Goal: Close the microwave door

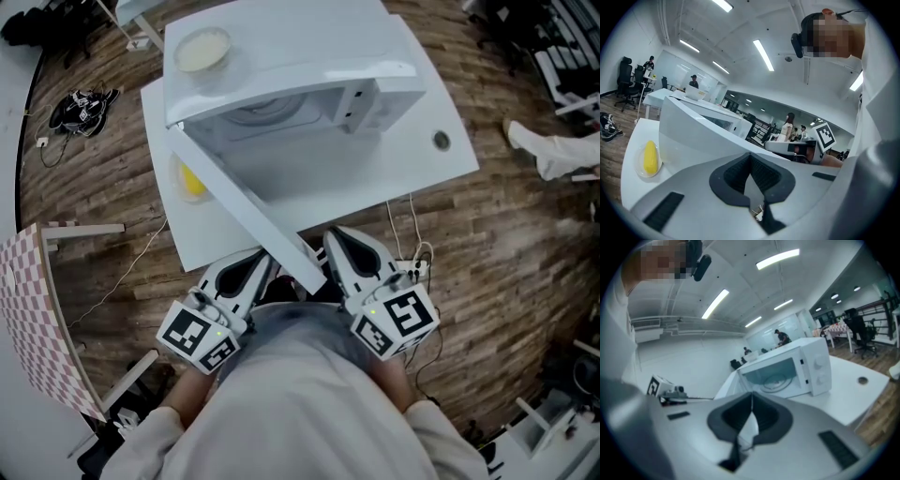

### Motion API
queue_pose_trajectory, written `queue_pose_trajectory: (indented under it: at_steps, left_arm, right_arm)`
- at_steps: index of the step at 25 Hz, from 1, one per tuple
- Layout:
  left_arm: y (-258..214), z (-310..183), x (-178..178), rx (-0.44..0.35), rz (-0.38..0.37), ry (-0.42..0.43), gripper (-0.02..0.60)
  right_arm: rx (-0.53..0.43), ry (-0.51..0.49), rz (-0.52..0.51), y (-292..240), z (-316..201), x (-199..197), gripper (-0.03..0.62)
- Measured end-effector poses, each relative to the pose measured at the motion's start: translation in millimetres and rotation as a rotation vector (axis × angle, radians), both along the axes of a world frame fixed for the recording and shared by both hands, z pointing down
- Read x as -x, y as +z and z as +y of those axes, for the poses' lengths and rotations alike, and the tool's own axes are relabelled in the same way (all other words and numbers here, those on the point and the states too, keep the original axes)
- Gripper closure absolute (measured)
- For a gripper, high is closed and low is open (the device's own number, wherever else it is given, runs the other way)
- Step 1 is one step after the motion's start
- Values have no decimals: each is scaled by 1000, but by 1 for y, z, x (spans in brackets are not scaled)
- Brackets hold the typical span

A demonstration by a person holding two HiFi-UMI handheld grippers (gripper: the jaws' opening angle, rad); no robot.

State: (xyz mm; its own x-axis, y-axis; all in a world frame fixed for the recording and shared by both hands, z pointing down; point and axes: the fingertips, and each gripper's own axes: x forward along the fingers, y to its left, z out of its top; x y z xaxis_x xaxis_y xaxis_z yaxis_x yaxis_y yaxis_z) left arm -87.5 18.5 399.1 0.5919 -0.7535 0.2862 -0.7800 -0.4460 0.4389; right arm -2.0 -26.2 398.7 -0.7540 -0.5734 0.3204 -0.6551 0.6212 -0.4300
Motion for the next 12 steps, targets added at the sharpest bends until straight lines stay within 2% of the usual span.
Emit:
queue_pose_trajectory:
  at_steps: [12]
  left_arm:
    - [3, -33, -23, 7, 19, -27, 568]
  right_arm:
    - [7, -33, -10, 3, -35, -19, 571]
